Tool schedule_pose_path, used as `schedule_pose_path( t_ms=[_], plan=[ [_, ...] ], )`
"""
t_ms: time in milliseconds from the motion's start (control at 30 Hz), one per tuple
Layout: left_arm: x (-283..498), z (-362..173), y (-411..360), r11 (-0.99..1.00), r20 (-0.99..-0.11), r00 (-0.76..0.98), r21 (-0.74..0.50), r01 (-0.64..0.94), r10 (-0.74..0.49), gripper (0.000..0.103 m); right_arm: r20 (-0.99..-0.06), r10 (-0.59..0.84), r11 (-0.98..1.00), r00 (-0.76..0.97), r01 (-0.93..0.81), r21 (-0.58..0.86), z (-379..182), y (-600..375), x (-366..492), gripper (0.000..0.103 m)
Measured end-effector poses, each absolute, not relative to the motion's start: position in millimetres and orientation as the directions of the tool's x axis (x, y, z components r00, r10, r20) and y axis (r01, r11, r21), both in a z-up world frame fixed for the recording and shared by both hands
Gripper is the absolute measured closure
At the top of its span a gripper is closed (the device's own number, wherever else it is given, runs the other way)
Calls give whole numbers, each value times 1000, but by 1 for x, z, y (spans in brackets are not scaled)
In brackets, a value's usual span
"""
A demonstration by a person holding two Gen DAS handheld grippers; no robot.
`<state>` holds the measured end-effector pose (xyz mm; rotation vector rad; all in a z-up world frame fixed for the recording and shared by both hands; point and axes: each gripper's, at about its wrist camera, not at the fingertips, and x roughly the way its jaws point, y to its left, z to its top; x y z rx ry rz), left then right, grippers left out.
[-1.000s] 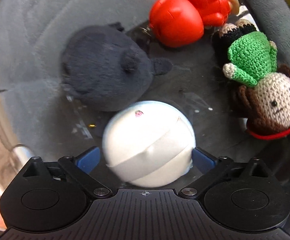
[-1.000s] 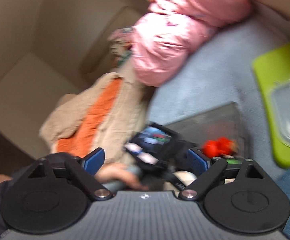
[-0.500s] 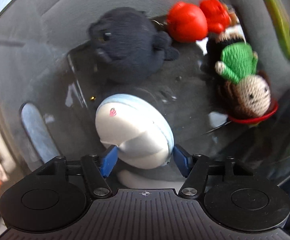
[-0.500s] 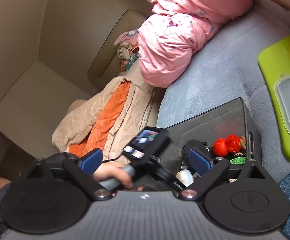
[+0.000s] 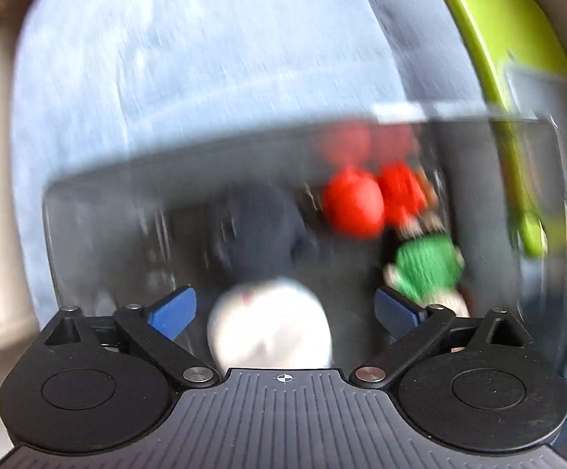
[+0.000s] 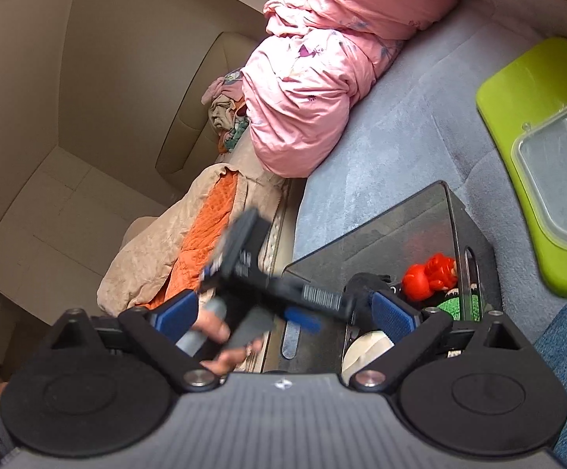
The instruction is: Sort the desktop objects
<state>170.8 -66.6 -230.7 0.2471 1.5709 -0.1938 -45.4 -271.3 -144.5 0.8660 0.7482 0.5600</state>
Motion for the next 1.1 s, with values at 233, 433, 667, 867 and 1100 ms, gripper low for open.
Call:
schedule_pose_path(
  t_ms=[233,433,667,867,1100],
  plan=[
    [173,-286,-72,928,-975,72,221,301,209,0,-349,699,530,625,-125,838,-148,-274,-49,6],
    [161,-275,-59,899,-970,106,244,365,220,39,-347,692,515,633,-95,852,-155,-279,-48,6],
    [158,-250,-32,908,-969,100,247,340,226,41,-342,703,508,623,-105,855,-155,-276,-46,6],
    [165,-252,-24,934,-974,89,223,279,206,37,-350,712,502,608,-93,860,-161,-272,-45,5],
    [149,-198,-31,972,-993,103,79,219,57,6,-354,700,510,620,-86,856,-158,-276,-47,5]
  ],
)
